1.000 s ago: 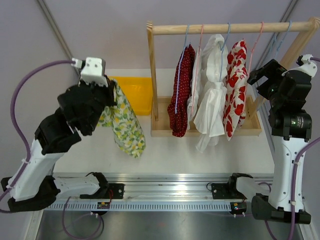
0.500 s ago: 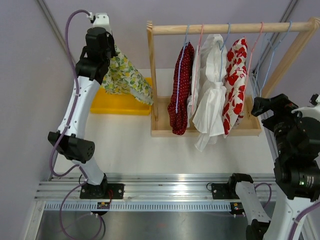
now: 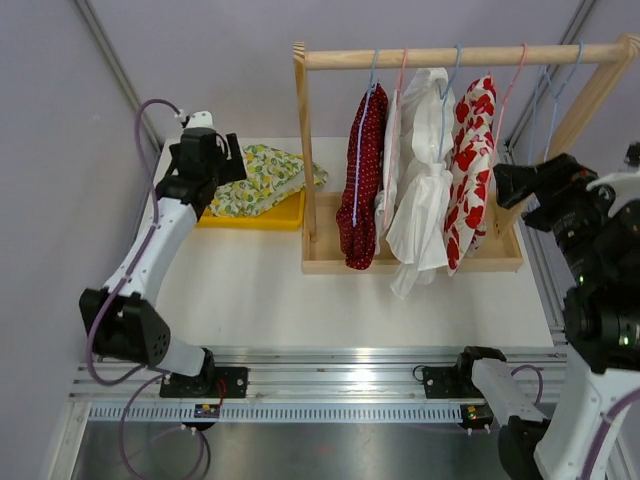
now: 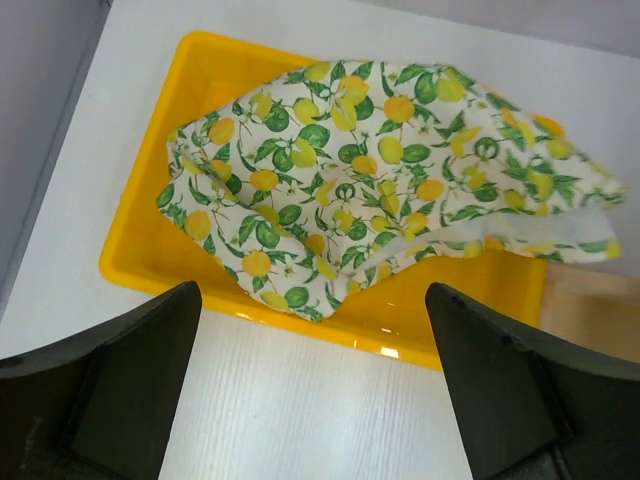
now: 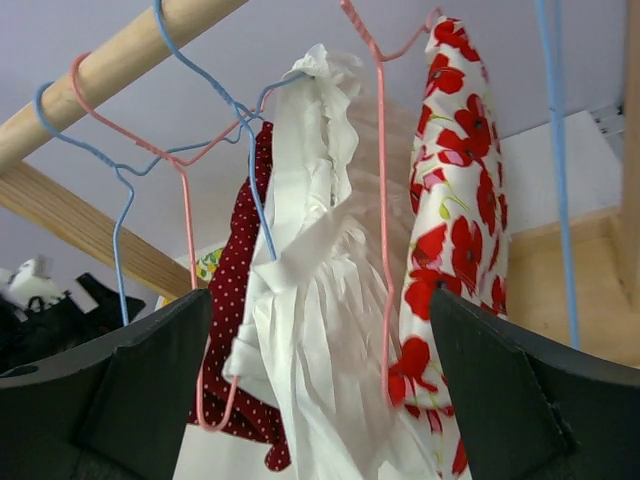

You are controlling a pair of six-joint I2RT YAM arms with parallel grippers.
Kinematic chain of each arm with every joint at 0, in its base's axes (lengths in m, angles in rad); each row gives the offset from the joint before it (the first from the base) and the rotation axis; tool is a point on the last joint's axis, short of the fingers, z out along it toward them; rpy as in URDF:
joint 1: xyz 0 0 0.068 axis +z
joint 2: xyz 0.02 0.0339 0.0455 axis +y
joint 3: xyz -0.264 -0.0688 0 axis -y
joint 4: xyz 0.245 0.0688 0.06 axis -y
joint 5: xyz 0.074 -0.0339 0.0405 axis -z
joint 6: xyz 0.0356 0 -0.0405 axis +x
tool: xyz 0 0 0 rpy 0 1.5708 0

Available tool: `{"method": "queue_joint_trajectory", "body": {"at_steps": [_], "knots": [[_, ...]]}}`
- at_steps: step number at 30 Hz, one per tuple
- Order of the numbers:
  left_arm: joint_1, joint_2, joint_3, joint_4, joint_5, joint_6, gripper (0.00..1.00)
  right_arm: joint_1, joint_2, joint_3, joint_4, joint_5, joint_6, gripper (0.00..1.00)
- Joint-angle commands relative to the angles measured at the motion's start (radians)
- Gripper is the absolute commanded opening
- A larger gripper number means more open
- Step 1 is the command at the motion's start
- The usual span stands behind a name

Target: Remove the skirt from the hanger

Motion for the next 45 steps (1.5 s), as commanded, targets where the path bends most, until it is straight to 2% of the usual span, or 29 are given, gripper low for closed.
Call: {"method": "queue_joint_trajectory", "body": {"at_steps": [1, 4, 7, 11, 12, 18, 21, 24, 26, 28, 29, 30, 31, 34, 36, 37, 40, 45], "knots": [[-0.003, -0.286, -0.054, 0.056, 0.071, -0.032, 0.99, 0.004, 0.162, 0.005, 0.063, -0.139, -0.015, 0.97], [-0.005, -0.439, -0.122, -0.022, 0.134, -0.038, 0.99, 0.004, 0.236, 0.005, 0.106, -0.102, -0.019, 0.95], [-0.008, -0.556, -0.195, -0.076, 0.233, -0.050, 0.99, 0.004, 0.293, -0.007, 0.158, -0.093, -0.012, 0.87], [-0.009, -0.742, -0.241, -0.128, 0.328, -0.044, 0.99, 0.004, 0.360, -0.004, 0.183, -0.120, 0.010, 0.25], [-0.011, -0.762, -0.238, -0.159, 0.341, -0.042, 0.99, 0.004, 0.362, -0.001, 0.181, -0.116, 0.011, 0.02], [-0.012, -0.799, -0.091, -0.233, 0.479, -0.039, 0.99, 0.004, 0.325, 0.028, 0.163, -0.088, 0.002, 0.00], [-0.018, -0.759, 0.006, -0.210, 0.566, -0.059, 0.99, 0.004, 0.342, 0.120, 0.108, -0.111, -0.001, 0.00], [-0.058, -0.680, 0.102, -0.178, 0.556, -0.062, 0.99, 0.004, 0.351, 0.227, 0.056, -0.137, 0.007, 0.00], [-0.150, -0.583, 0.187, -0.184, 0.478, -0.023, 0.99, 0.004, 0.350, 0.288, 0.037, -0.157, 0.022, 0.00], [-0.315, -0.503, 0.370, -0.242, 0.388, 0.013, 0.99, 0.004, 0.344, 0.325, 0.011, -0.186, 0.031, 0.00], [-0.386, -0.412, 0.433, -0.262, 0.275, 0.054, 0.99, 0.004, 0.335, 0.333, -0.007, -0.198, 0.037, 0.00], [-0.453, -0.373, 0.490, -0.288, 0.229, 0.072, 0.99, 0.004, 0.328, 0.335, -0.013, -0.203, 0.040, 0.00], [-0.565, -0.329, 0.600, -0.299, 0.197, 0.092, 0.99, 0.004, 0.321, 0.328, -0.023, -0.209, 0.044, 0.00], [-0.751, -0.210, 0.696, -0.309, 0.117, 0.106, 0.94, 0.004, 0.272, 0.284, -0.033, -0.228, 0.056, 0.00], [-0.831, -0.187, 0.661, -0.258, 0.108, 0.109, 0.87, 0.004, 0.227, 0.255, -0.038, -0.246, 0.067, 0.00], [-0.906, -0.190, 0.631, -0.228, 0.109, 0.109, 0.86, 0.004, 0.212, 0.223, -0.036, -0.257, 0.077, 0.00], [-1.072, -0.222, 0.426, -0.052, 0.100, 0.134, 0.86, 0.004, 0.126, 0.169, -0.043, -0.301, 0.091, 0.00], [-1.311, -0.137, 0.356, 0.057, 0.036, 0.142, 0.91, 0.004, 0.065, 0.149, -0.084, -0.304, 0.093, 0.00]]}}
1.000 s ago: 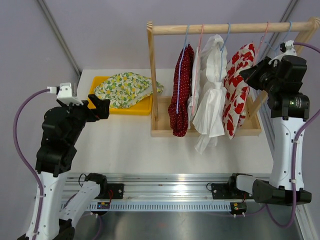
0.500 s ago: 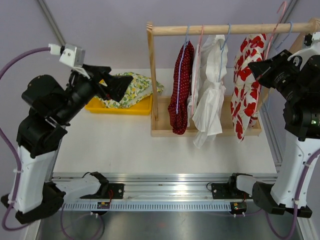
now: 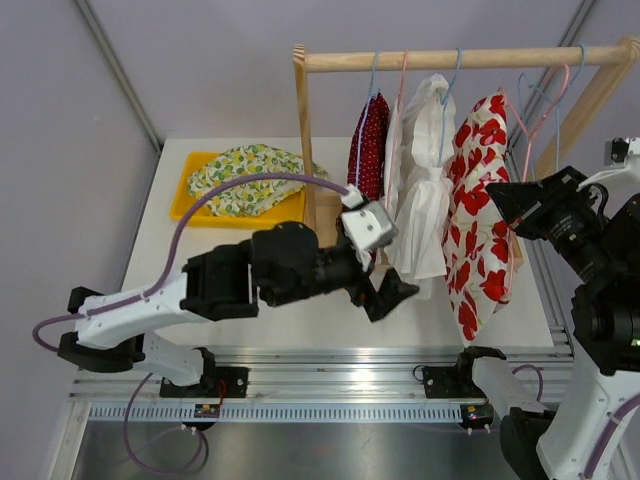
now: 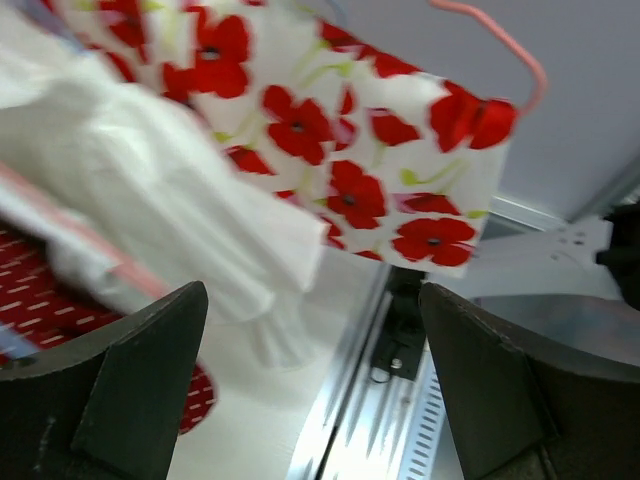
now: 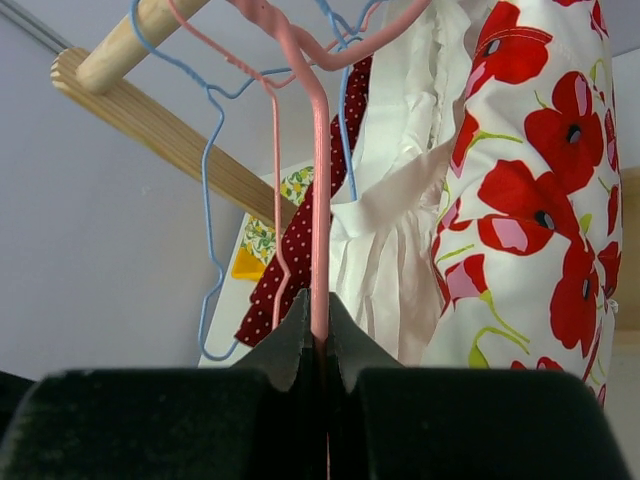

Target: Remove the skirt from the hanger

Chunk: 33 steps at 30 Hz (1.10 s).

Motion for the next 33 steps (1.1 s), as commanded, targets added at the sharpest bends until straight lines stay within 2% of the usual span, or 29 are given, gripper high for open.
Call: {"method": "queue_joint_trajectory", "body": {"at_steps": [1, 3, 6, 10, 17, 21, 22, 23, 27, 33], "knots": [[-0.137, 0.056, 0.002, 0.185, -0.075, 0.029, 0.92, 0.000, -0.041, 0.008, 0.039, -0.042, 0.007, 0.00], [-0.200, 0.099, 0.013, 0.214, -0.095, 0.037, 0.93, 0.000, -0.058, 0.006, 0.025, -0.046, 0.016, 0.00], [-0.236, 0.159, 0.026, 0.260, -0.104, 0.052, 0.93, 0.000, -0.085, -0.006, 0.019, -0.072, 0.041, 0.00], [-0.237, 0.211, 0.028, 0.305, -0.065, 0.043, 0.92, 0.000, -0.125, -0.003, 0.005, -0.100, 0.073, 0.00], [-0.236, 0.261, 0.011, 0.407, -0.080, 0.083, 0.92, 0.000, -0.141, 0.015, -0.021, -0.140, 0.094, 0.00], [-0.236, 0.313, 0.049, 0.405, -0.109, 0.086, 0.39, 0.000, -0.139, 0.025, -0.018, -0.144, 0.102, 0.00], [-0.236, 0.321, 0.054, 0.398, -0.132, 0.074, 0.09, 0.000, -0.139, 0.029, -0.018, -0.143, 0.102, 0.00], [-0.236, 0.324, 0.054, 0.391, -0.140, 0.071, 0.00, 0.000, -0.139, 0.031, -0.018, -0.138, 0.102, 0.00], [-0.236, 0.292, -0.024, 0.441, -0.105, 0.051, 0.00, 0.000, -0.137, 0.017, -0.010, -0.124, 0.097, 0.00], [-0.271, 0.177, -0.344, 0.553, 0.009, -0.069, 0.00, 0.000, -0.099, 0.058, 0.018, -0.065, 0.082, 0.00]]}}
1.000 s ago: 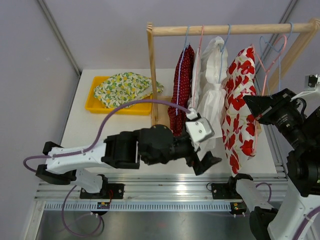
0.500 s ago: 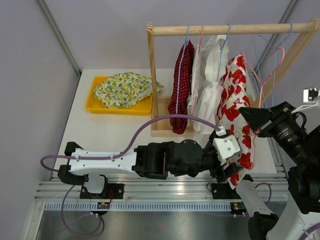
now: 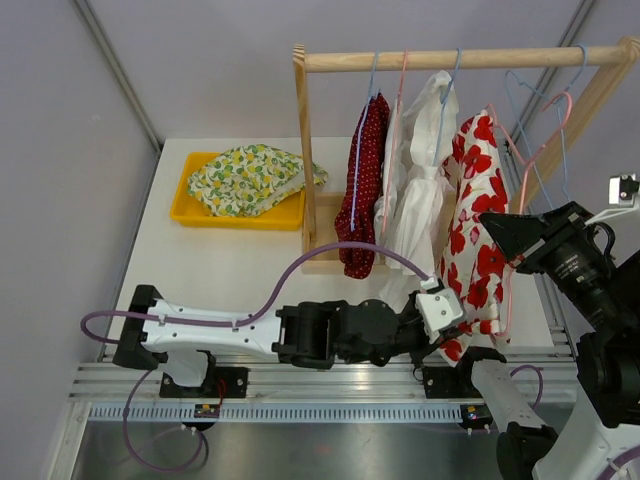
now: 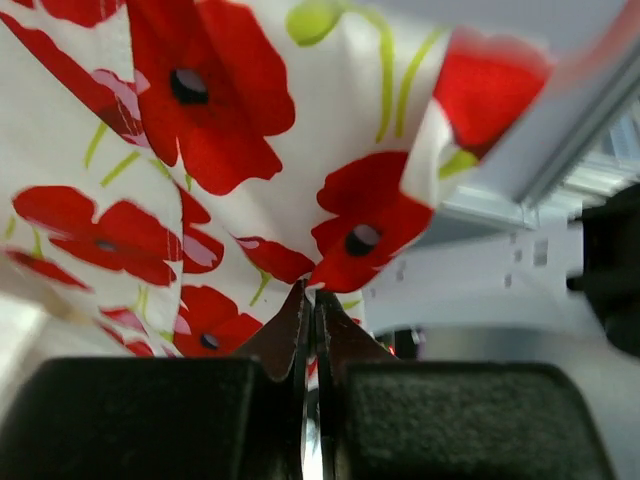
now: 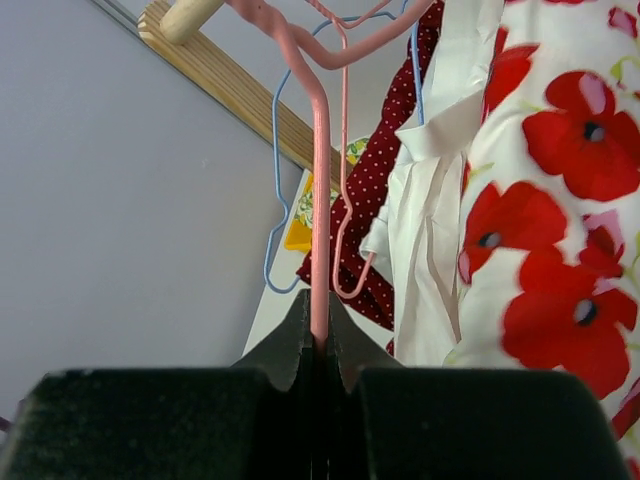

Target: Remove the skirt from the hanger

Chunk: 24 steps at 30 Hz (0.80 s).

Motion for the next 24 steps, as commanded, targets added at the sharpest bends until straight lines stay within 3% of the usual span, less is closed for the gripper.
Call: {"method": "queue_joint_trajectory", "body": {"at_steps": [1, 3, 9, 13, 18, 24], "knots": [[-0.043, -0.064, -0.162, 0.086, 0.094, -0.101, 0.00, 0.000, 0.047, 0.069, 0.093, 0.037, -0.016, 0.00], [-0.103, -0.073, -0.282, 0.084, 0.107, -0.115, 0.00, 0.000, 0.063, 0.075, 0.116, 0.063, -0.018, 0.00], [-0.252, -0.065, -0.463, -0.037, -0.054, -0.278, 0.00, 0.000, 0.117, 0.048, 0.187, 0.120, -0.028, 0.00], [-0.279, -0.127, -0.572, -0.098, -0.148, -0.433, 0.00, 0.000, 0.149, 0.009, 0.233, 0.137, -0.037, 0.00], [-0.290, -0.254, -0.627, -0.329, -0.329, -0.595, 0.00, 0.000, 0.198, -0.030, 0.303, 0.145, -0.036, 0.00], [-0.277, -0.453, -0.537, -0.691, -0.557, -0.655, 0.00, 0.000, 0.303, -0.044, 0.412, 0.182, -0.061, 0.00]]}}
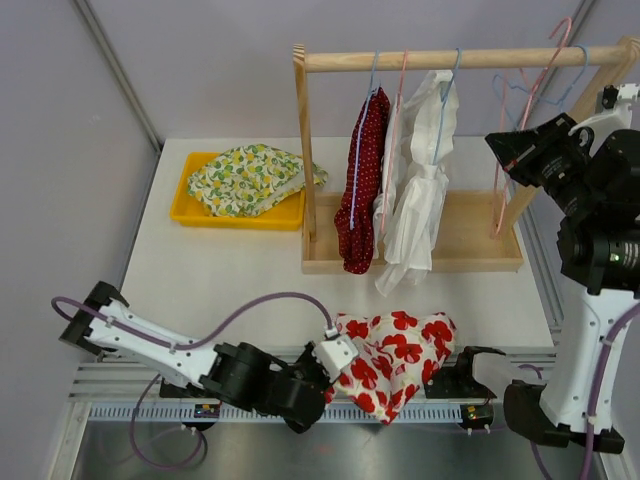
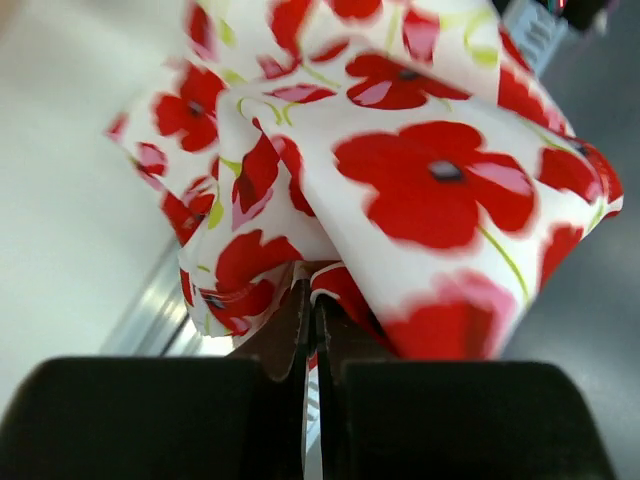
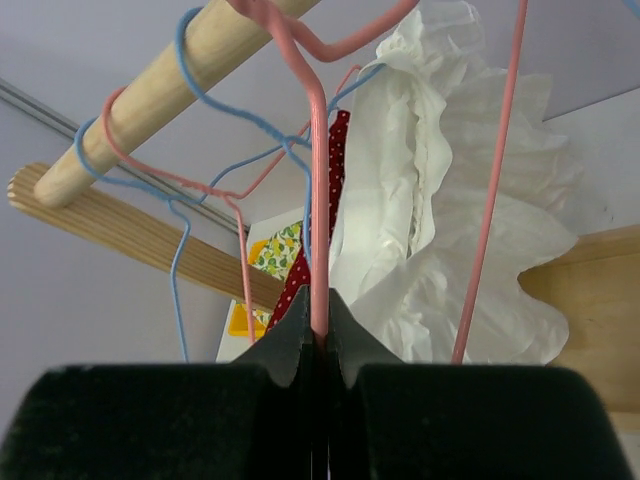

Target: Remove the skirt from the hanger

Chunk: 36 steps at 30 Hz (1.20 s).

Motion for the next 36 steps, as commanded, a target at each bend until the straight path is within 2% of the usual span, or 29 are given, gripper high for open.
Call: {"method": "queue_joint_trajectory", "body": {"at_steps": [1, 5, 8, 10, 11, 12, 13, 14, 16, 17, 18, 19, 20, 21, 23, 26, 27, 29, 32, 35, 36], "knots": [[0.023, -0.103, 0.101, -0.265, -0.236, -0.082, 0.00, 0.000, 0.080, 0.000, 0.155, 0.028, -0.027, 0.00], [0.187, -0.154, 0.240, -0.416, -0.244, -0.008, 0.00, 0.000, 0.170, 0.049, 0.110, 0.024, -0.042, 0.00], [0.372, -0.203, 0.330, -0.444, -0.256, 0.136, 0.00, 0.000, 0.151, -0.035, 0.122, 0.007, -0.040, 0.00], [0.469, -0.245, 0.419, -0.391, -0.241, 0.294, 0.00, 0.000, 0.117, -0.080, 0.119, 0.008, -0.042, 0.00], [0.580, -0.257, 0.445, -0.358, -0.228, 0.354, 0.00, 0.000, 0.105, -0.115, 0.110, 0.010, -0.043, 0.00], [0.642, -0.263, 0.510, -0.328, -0.193, 0.466, 0.00, 0.000, 0.077, -0.133, 0.107, 0.010, -0.046, 0.00], [0.705, -0.255, 0.549, -0.271, -0.175, 0.511, 0.00, 0.000, 0.060, -0.153, 0.105, 0.008, -0.047, 0.00], [0.830, -0.243, 0.587, -0.246, -0.152, 0.554, 0.00, 0.000, 0.043, -0.187, 0.105, 0.008, -0.047, 0.00], [0.949, -0.170, 0.728, -0.193, -0.086, 0.654, 0.00, 0.000, 0.003, -0.207, 0.090, 0.019, -0.053, 0.00], [1.060, -0.132, 0.780, -0.174, -0.058, 0.681, 0.00, 0.000, -0.006, -0.218, 0.084, 0.021, -0.056, 0.10], [1.109, -0.098, 0.825, -0.160, -0.031, 0.730, 0.00, 0.000, -0.015, -0.218, 0.073, 0.025, -0.065, 0.23], [1.155, -0.028, 0.898, -0.115, 0.017, 0.756, 0.00, 0.000, -0.030, -0.216, 0.055, 0.025, -0.068, 0.45], [1.230, 0.005, 0.922, -0.082, 0.032, 0.782, 0.00, 0.000, -0.040, -0.216, 0.048, 0.024, -0.073, 0.86], [1.271, 0.036, 0.940, -0.044, 0.057, 0.828, 0.00, 0.000, -0.060, -0.219, 0.036, 0.019, -0.080, 0.99], [1.398, 0.153, 1.011, 0.047, 0.085, 0.847, 0.00, 0.000, -0.084, -0.233, 0.035, -0.018, -0.082, 1.00], [1.555, 0.322, 1.138, 0.064, 0.183, 0.781, 0.00, 0.000, -0.141, -0.256, 0.024, -0.044, -0.076, 1.00], [1.589, 0.356, 1.160, 0.071, 0.265, 0.736, 0.00, 0.000, -0.171, -0.262, 0.021, -0.048, -0.068, 1.00], [1.655, 0.427, 1.234, 0.096, 0.336, 0.705, 0.00, 0.000, -0.202, -0.285, 0.022, -0.087, -0.059, 0.99], [1.675, 0.580, 1.327, 0.078, 0.376, 0.694, 0.00, 0.000, -0.259, -0.298, 0.030, -0.134, -0.048, 0.99], [1.684, 0.645, 1.251, 0.122, 0.395, 0.625, 0.00, 0.000, -0.299, -0.285, 0.033, -0.147, -0.047, 0.99], [1.684, 0.657, 1.156, 0.151, 0.384, 0.597, 0.30, 0.000, -0.305, -0.279, 0.036, -0.166, -0.048, 0.99]]}}
